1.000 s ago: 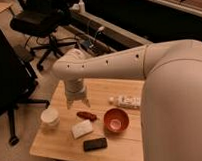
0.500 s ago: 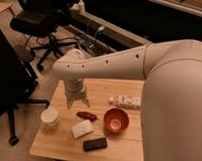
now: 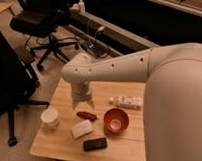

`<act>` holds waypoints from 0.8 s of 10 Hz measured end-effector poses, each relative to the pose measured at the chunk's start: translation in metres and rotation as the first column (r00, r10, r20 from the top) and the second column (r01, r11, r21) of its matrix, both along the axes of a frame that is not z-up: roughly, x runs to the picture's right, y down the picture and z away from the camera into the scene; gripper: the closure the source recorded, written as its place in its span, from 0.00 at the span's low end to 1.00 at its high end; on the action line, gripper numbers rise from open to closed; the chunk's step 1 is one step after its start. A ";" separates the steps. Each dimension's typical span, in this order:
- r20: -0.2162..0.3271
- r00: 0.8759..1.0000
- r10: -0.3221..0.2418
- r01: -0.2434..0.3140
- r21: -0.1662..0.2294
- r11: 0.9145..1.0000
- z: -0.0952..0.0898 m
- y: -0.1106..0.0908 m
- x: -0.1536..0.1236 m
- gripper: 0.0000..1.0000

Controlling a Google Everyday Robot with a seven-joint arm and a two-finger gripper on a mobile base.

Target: Drag the ceramic bowl in a circle

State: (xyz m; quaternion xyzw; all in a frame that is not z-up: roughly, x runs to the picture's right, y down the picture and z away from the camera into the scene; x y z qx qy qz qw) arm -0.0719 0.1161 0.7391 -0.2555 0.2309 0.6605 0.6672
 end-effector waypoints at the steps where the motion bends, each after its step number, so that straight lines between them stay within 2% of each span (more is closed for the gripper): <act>1: -0.022 1.000 0.010 -0.010 -0.001 1.000 0.008 0.004 0.012 0.35; 4: -0.110 0.992 0.055 -0.055 0.002 0.998 0.022 0.010 0.054 0.35; 8: -0.235 0.966 0.111 -0.117 -0.008 0.993 0.027 0.029 0.122 0.35</act>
